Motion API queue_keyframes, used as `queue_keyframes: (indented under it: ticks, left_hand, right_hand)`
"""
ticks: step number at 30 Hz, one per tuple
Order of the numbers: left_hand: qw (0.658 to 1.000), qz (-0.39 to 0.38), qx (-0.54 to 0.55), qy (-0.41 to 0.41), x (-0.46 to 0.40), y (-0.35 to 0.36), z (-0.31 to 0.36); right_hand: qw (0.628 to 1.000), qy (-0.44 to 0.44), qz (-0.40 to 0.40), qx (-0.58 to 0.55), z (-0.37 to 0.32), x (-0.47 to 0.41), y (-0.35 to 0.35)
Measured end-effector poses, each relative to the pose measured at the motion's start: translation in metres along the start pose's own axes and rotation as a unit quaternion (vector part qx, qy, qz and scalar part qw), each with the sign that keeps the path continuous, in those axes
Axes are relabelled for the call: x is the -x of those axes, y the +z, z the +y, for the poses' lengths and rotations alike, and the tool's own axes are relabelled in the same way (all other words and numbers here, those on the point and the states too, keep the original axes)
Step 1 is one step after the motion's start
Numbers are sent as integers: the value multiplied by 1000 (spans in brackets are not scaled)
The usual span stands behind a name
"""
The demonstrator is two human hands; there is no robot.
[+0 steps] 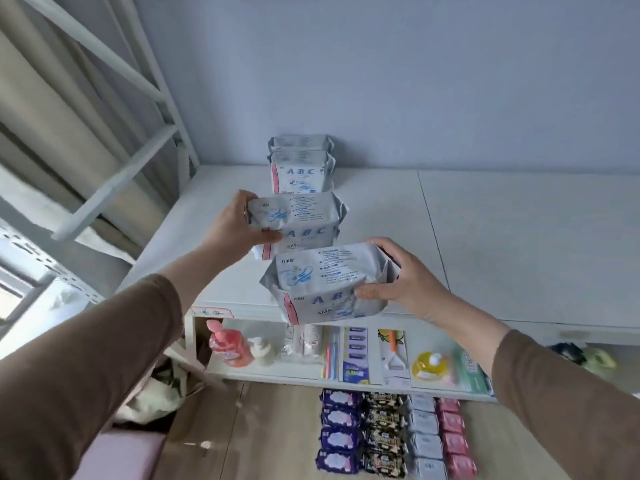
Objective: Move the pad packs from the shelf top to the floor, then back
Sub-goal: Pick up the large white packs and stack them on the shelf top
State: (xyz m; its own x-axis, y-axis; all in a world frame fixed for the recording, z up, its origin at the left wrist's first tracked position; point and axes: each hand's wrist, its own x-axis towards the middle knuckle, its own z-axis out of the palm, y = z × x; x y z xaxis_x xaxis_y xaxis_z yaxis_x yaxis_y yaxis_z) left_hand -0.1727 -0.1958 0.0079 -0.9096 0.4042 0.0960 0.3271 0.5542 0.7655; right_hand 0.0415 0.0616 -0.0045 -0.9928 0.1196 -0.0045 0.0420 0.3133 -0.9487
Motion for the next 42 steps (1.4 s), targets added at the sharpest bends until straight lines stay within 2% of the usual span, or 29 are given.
queue_keyframes:
  ticks: [12, 22, 26, 32, 38, 42]
  left_hand:
    - [999, -51, 16, -9, -155, 27, -47]
    - [996, -90, 7, 17, -211, 31, -82]
    - [995, -98, 3, 24, -203, 25, -89]
    - [989, -48, -138, 31, -157, -14, -113]
    - [986, -51, -155, 30, -92, -21, -117]
    - [987, -39, -155, 29, -48, -11, -107]
  right_hand:
    - [996, 47, 59, -56, 36, -96, 26]
    - [991, 75, 93, -59, 39, -152, 56]
    - [990, 85, 92, -58, 32, -172, 55]
    - [991, 87, 93, -28, 31, -203, 49]
    - [988, 91, 122, 13, 43, -227, 53]
    - [975, 118, 175, 63, 44, -221, 56]
